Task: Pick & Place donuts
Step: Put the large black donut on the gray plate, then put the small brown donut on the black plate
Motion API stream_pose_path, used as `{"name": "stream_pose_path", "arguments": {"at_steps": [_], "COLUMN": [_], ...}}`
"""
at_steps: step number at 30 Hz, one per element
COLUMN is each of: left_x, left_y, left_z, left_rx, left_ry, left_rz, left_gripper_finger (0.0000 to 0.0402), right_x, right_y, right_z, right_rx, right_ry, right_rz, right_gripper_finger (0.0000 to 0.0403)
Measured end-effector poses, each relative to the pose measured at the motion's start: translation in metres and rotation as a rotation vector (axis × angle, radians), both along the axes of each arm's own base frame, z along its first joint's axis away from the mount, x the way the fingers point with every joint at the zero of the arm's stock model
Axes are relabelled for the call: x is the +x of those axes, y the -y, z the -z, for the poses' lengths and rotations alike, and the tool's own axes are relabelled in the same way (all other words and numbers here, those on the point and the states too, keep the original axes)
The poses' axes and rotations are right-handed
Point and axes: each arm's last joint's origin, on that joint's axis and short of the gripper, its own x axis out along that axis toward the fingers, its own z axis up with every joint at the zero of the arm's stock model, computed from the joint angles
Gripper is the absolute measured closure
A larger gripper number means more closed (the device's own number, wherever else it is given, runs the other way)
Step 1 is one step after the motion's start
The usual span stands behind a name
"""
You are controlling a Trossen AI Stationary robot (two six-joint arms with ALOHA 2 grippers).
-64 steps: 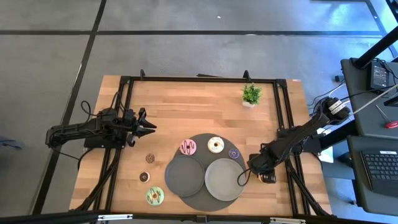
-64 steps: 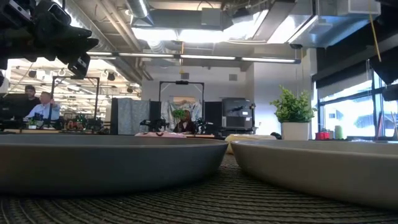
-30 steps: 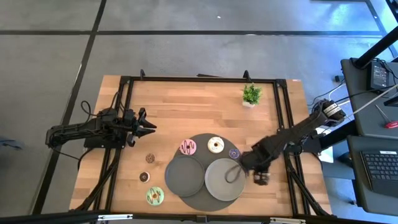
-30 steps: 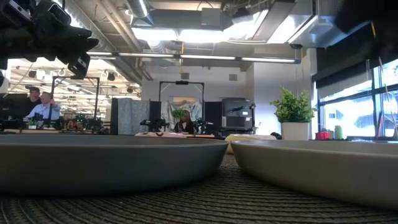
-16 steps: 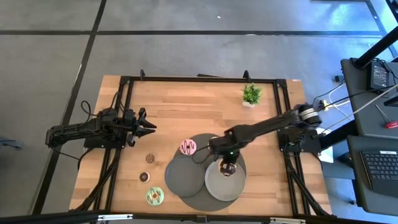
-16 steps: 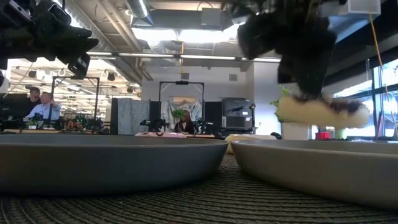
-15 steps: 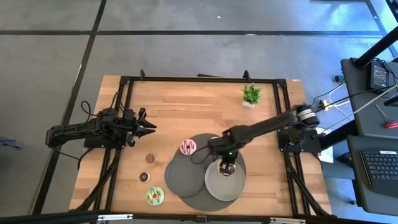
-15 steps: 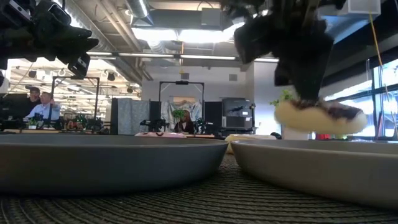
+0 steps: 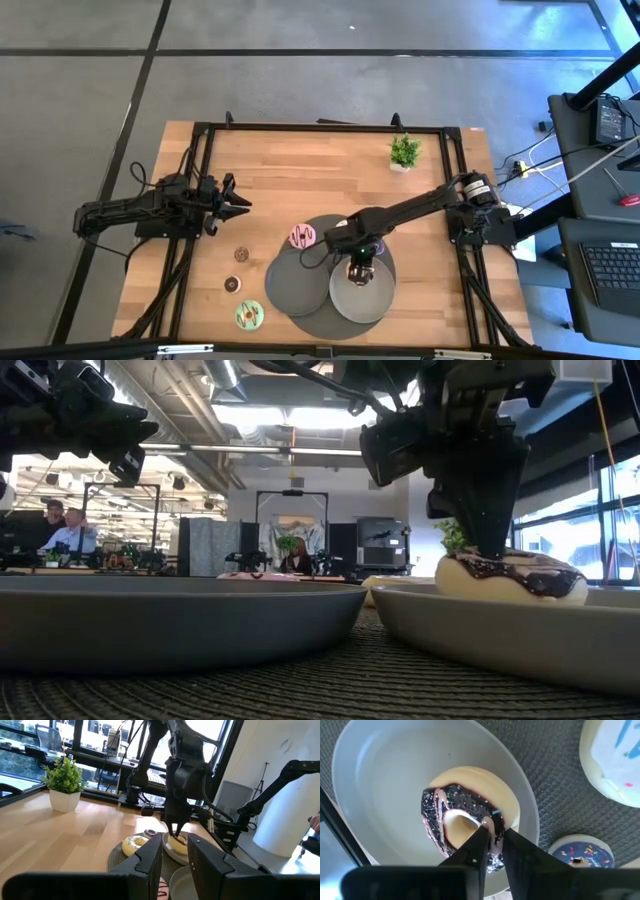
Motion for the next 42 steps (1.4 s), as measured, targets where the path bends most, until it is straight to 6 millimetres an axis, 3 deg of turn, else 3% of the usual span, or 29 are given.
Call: {"name": "stream_pose_path", "arguments": {"at_steps": [14,19,23,26,30,34,37,42], "left_x": [0.000,0.000,-0.003,-0.004,0.003,0.018,0.032,0.051], "left_y": [0.000,0.000,0.001,0.003,0.005,0.010,0.014,0.027], "left_z": [0.000,-0.003,-0.018,-0.029,-0.041,-0.060,-0.070,-0.069], "left_rx": [0.000,-0.073,-0.087,-0.111,-0.128,-0.123,-0.172,-0.309], "left_ry": [0.000,0.020,0.155,0.133,0.010,-0.139,-0.362,-0.844], "left_rz": [-0.001,0.009,0.032,0.072,0.116,0.164,0.193,0.117], "left_gripper_finger": [0.0313,0.0313,0.0313,0.0313,0.0313,0.0313,0.0313,0.0313], "right_x": [-0.006,-0.020,-0.040,-0.062,-0.097,-0.130,-0.147,-0.158], "right_y": [0.002,0.007,0.007,0.012,0.034,0.049,0.057,0.060], "right_z": [-0.007,-0.042,-0.083,-0.107,-0.126,-0.126,-0.116,-0.099], "right_rx": [-0.032,-0.129,-0.207,-0.256,-0.295,-0.325,-0.309,-0.243], "right_ry": [-0.019,0.061,0.232,0.332,0.415,0.508,0.583,0.701], "right_rz": [0.011,0.035,-0.089,-0.137,-0.051,0.085,0.191,0.296], "right_gripper_finger": [0.0236,0.0222,0.0220,0.0220,0.0220,0.0220,0.0220,0.0220]}}
